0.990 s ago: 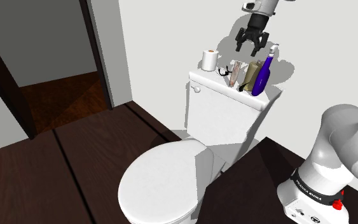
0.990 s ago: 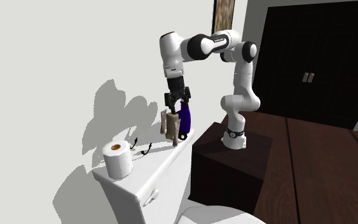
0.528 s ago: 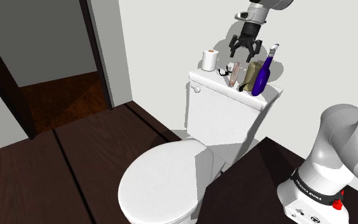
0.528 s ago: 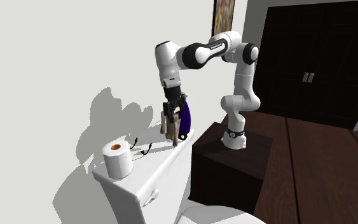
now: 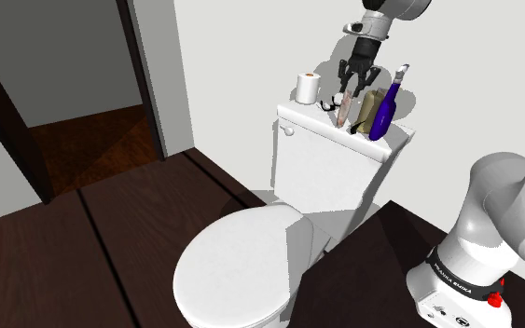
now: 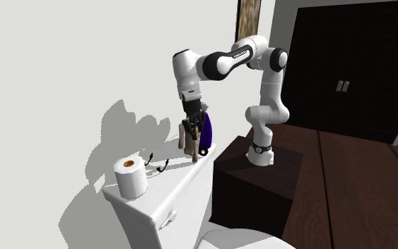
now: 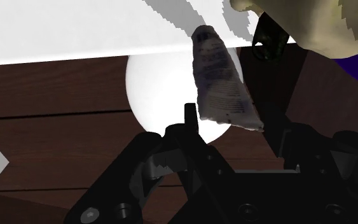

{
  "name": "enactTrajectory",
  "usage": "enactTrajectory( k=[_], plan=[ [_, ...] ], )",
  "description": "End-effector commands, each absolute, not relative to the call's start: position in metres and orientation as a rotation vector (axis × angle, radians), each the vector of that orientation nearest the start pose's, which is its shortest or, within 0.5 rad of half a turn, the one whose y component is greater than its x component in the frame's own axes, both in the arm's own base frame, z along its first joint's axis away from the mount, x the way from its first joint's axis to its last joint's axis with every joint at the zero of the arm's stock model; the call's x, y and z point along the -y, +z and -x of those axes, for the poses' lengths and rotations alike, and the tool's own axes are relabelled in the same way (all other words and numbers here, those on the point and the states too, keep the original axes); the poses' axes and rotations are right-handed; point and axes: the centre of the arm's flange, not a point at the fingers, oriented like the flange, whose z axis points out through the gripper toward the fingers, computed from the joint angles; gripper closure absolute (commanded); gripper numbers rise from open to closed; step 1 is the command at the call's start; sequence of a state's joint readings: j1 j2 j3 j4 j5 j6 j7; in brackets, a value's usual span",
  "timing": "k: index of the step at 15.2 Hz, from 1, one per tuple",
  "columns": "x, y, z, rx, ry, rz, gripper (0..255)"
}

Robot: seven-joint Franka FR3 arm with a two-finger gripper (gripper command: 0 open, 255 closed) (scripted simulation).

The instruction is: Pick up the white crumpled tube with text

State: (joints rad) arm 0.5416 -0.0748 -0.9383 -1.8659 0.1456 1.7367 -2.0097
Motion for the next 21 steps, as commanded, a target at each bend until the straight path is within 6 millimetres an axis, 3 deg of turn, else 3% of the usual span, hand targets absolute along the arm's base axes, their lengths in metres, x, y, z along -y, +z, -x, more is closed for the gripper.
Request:
enactTrajectory(
  k=[1,5,21],
  plan=[
    [0.206,0.523,-0.499,-2.341,0.259,-2.305,255],
    [0.206,0.523,-0.499,-2.341,0.259,-2.306,255],
    [0.206,0.603,-0.499,-2.341,0.259,-2.305,255]
  ],
)
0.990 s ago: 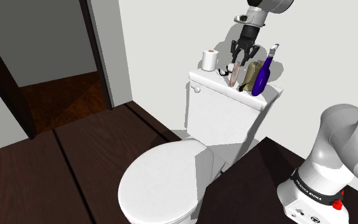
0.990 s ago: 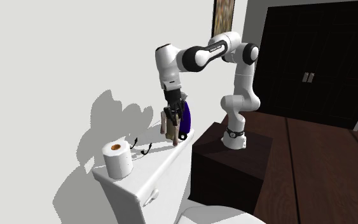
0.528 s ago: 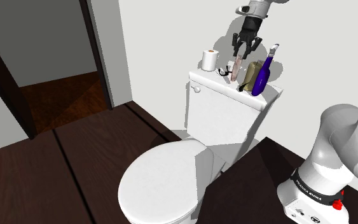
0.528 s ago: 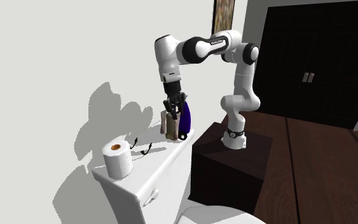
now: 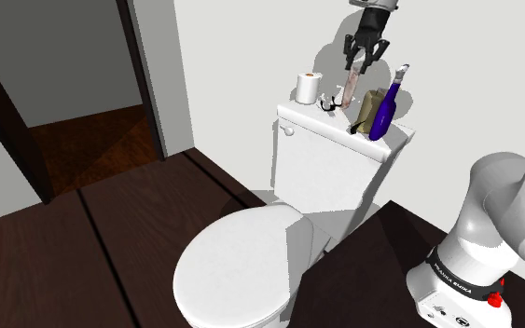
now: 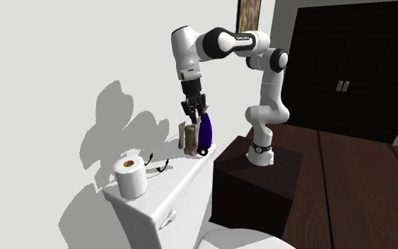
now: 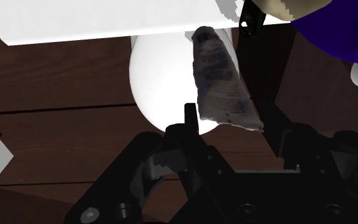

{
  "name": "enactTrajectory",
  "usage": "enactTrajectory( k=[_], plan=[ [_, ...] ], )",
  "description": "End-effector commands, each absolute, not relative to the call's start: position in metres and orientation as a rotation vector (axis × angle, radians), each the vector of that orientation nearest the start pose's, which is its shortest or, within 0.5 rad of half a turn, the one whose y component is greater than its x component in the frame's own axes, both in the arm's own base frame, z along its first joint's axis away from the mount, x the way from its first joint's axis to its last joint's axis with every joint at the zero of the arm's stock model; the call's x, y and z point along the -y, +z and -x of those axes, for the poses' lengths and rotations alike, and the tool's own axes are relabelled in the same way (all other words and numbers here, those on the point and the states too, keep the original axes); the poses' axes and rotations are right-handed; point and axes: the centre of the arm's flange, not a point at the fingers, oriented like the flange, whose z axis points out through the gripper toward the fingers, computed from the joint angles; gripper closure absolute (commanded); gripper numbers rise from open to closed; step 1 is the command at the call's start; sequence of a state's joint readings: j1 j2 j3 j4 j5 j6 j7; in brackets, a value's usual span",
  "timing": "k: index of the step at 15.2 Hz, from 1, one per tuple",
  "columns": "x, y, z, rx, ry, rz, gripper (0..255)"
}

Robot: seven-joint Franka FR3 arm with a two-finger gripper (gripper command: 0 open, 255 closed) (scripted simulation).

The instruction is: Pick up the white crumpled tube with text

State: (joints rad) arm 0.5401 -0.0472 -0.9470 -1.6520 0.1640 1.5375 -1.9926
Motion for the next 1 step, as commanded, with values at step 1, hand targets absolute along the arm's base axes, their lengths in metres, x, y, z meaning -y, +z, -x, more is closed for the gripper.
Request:
enactTrajectory(
  k=[1],
  plan=[
    [0.2063,0.6034,-0.4992,-2.341,0.259,-2.306,255]
  ],
)
